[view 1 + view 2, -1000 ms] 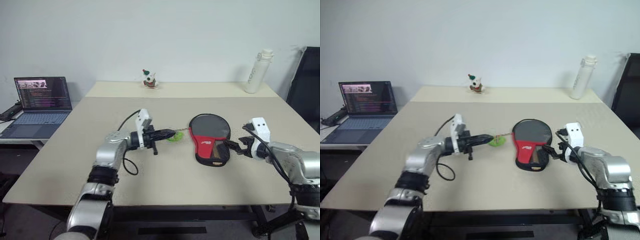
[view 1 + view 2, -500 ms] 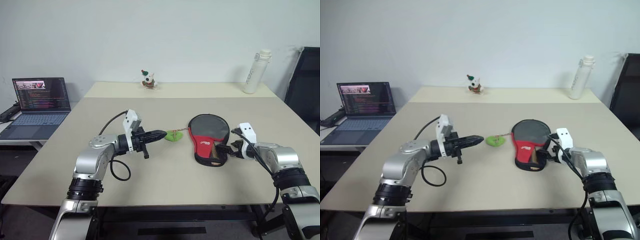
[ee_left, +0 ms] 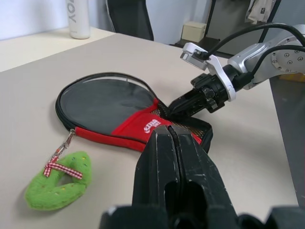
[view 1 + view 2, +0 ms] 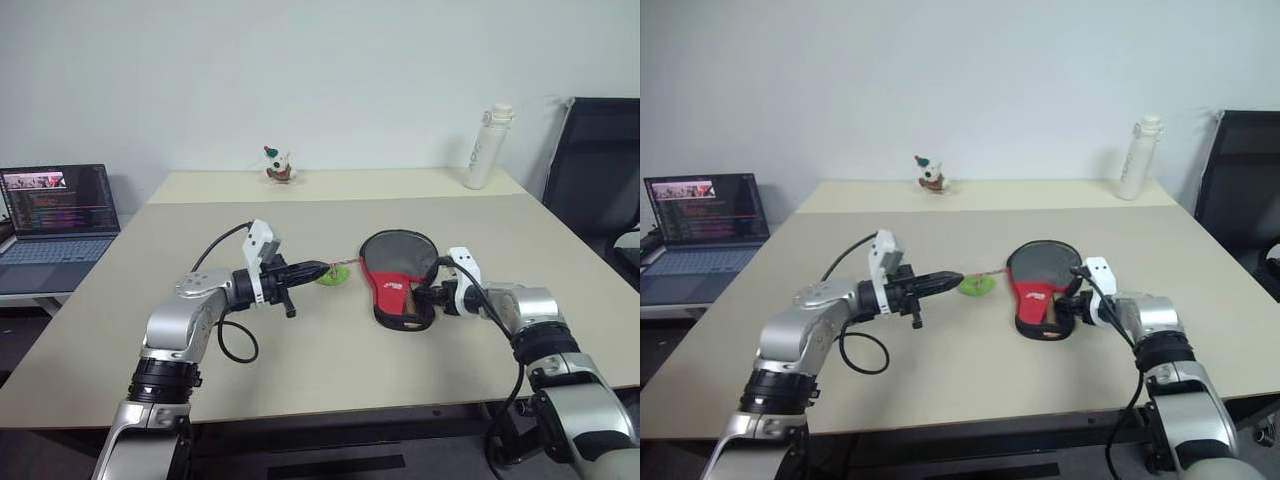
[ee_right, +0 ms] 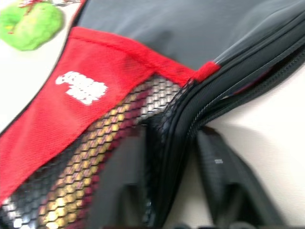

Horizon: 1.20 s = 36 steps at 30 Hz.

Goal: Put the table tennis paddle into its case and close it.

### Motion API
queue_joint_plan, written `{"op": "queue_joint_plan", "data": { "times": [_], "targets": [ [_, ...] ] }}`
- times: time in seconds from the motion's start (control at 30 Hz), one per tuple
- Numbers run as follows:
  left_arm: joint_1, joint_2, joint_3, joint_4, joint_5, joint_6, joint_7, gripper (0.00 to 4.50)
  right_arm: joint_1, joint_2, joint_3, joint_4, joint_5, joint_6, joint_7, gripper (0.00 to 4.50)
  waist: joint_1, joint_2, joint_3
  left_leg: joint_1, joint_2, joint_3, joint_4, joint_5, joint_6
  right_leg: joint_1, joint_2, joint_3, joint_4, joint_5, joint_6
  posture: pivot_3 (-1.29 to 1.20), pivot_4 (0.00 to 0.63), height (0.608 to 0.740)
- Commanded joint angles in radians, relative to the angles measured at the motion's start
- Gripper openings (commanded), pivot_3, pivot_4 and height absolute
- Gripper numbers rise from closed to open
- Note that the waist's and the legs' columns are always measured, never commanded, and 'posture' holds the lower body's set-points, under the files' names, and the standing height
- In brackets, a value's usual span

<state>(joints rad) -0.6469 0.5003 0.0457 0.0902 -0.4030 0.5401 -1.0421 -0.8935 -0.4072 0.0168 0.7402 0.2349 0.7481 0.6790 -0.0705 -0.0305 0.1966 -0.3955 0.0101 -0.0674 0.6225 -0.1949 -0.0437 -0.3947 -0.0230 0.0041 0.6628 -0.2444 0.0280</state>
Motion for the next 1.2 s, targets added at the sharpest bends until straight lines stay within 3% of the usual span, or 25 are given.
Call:
{"op": "queue_joint_plan", "data": {
  "times": [0.03,0.1,0.37,0.57,0.93,1.2],
  "targets": [
    [0.013,0.036,0.002,-0.061,-0.044,0.016,-0.038,0.00,0.007,0.052,0.029,0.063,-0.013,0.022,0.039,0.42,-0.003,0.000,0.000,0.002,0.001,0.001,-0.001,0.000,0.000,0.000,0.002,0.002,0.000,0.000,-0.001,0.00,0.150,0.740],
    [0.029,0.056,0.003,-0.079,-0.065,0.036,-0.061,0.00,-0.005,0.069,0.025,0.047,-0.003,0.036,0.054,0.02,-0.007,0.000,0.000,0.005,0.003,0.004,-0.003,0.000,0.000,0.000,0.003,0.005,0.001,0.001,-0.002,0.00,0.150,0.740],
    [0.114,0.144,-0.002,-0.197,-0.163,0.131,-0.152,0.00,0.047,0.131,0.066,-0.257,0.069,0.220,0.108,0.02,-0.021,-0.001,0.000,0.001,0.006,0.015,-0.012,0.000,0.000,-0.013,0.006,0.015,0.001,0.001,-0.003,0.00,0.150,0.740],
    [0.159,0.147,-0.020,-0.260,-0.192,0.161,-0.150,0.00,0.156,0.163,0.071,-0.536,0.123,0.382,0.058,0.02,-0.016,-0.001,0.000,-0.003,0.016,0.015,-0.013,-0.002,-0.001,-0.018,0.016,0.013,0.001,0.000,-0.003,0.00,0.150,0.740],
    [0.165,0.148,-0.042,-0.253,-0.204,0.157,-0.152,0.00,0.374,0.127,-0.061,-0.941,0.215,0.661,-0.088,0.02,0.015,-0.001,0.000,-0.004,0.017,0.016,-0.013,-0.002,-0.002,-0.018,0.017,0.014,-0.001,-0.001,-0.005,0.00,0.150,0.740],
    [0.157,0.147,-0.055,-0.233,-0.194,0.144,-0.162,0.00,0.448,0.122,-0.132,-1.060,0.266,0.751,-0.145,0.02,0.021,-0.001,0.000,-0.004,0.017,0.016,-0.013,-0.002,-0.002,-0.019,0.017,0.014,-0.001,-0.001,-0.005,0.00,0.150,0.740]
  ]
}}
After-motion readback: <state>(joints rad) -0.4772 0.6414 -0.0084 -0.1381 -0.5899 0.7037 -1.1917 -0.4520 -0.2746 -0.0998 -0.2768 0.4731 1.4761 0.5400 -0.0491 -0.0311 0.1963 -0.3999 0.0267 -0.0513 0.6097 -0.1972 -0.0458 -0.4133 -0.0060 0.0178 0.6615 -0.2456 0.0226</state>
